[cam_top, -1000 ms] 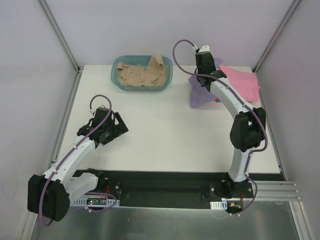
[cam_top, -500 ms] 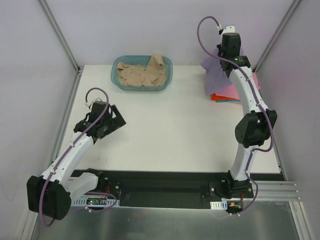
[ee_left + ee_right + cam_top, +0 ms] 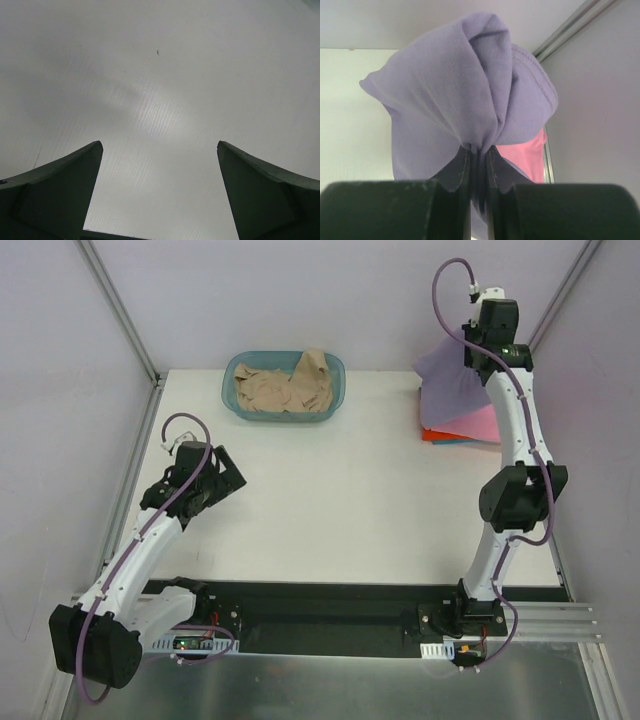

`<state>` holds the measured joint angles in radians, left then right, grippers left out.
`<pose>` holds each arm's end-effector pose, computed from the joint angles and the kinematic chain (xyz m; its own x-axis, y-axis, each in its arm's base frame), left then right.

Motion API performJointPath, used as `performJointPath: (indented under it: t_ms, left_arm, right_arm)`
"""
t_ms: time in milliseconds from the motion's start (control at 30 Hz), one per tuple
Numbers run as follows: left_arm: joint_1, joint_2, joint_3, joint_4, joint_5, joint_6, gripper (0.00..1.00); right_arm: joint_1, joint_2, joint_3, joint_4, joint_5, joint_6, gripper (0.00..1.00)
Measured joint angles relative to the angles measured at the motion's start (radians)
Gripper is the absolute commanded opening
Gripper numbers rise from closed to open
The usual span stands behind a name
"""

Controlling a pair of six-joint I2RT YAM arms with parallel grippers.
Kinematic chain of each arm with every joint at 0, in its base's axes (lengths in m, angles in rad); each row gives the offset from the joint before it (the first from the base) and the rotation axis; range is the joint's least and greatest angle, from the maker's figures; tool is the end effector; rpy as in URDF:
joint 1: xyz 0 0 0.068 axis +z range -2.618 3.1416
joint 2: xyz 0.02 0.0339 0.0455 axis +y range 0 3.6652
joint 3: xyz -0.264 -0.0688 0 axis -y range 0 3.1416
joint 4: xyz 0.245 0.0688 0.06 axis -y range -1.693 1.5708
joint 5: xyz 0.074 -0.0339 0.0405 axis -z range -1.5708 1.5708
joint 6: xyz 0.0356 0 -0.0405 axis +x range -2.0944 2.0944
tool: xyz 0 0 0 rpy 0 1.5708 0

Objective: Fold and stack the t-shirts
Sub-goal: Neatly place the folded tshirt to the corner

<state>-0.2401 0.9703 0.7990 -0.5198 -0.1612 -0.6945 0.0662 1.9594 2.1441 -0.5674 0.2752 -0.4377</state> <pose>0.2020 -0.0436 0.2791 -0.5490 -0.5159 -0.6575 -0.3082 0.8563 -0.4145 0.4499 0.0201 0.4214 -0.4171 -0.4365 -0.7972 0.0122 0.8744 -0.4851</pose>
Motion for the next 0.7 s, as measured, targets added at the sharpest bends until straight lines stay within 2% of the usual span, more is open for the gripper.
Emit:
performJointPath:
  t_ms: [167,300,400,433,500,533,700]
  left_arm:
    - [0.006,0.003,0.0,-0.003,-0.013,-0.001,0.99]
    - [0.008,0.012,0.0,-0.003,-0.023,-0.002,0.99]
    - [0.014,0.023,0.001,-0.003,-0.026,-0.002,0.99]
    - [0.016,0.025,0.001,-0.003,-0.027,-0.002,0.99]
    - [0.019,0.029,0.001,-0.003,-0.027,-0.002,0.99]
    - [0.019,0.03,0.001,-0.003,-0.027,-0.002,0.99]
    - [0.019,0.03,0.006,-0.004,-0.026,-0.001,0.99]
  right_arm:
    - [-0.093,0.047,0.036,-0.027,-0.094,0.015,0.16]
    - [-0.182,0.15,0.092,-0.031,-0.216,0.02,0.2]
    - [-0.235,0.245,0.137,-0.032,-0.278,0.034,0.45]
    - [-0.249,0.275,0.146,-0.028,-0.295,0.041,0.65]
    - [-0.278,0.325,0.152,-0.02,-0.316,0.057,0.9]
    - [-0.29,0.345,0.152,-0.019,-0.321,0.063,0.97]
    - [-0.331,0.382,0.149,-0.016,-0.338,0.103,0.97]
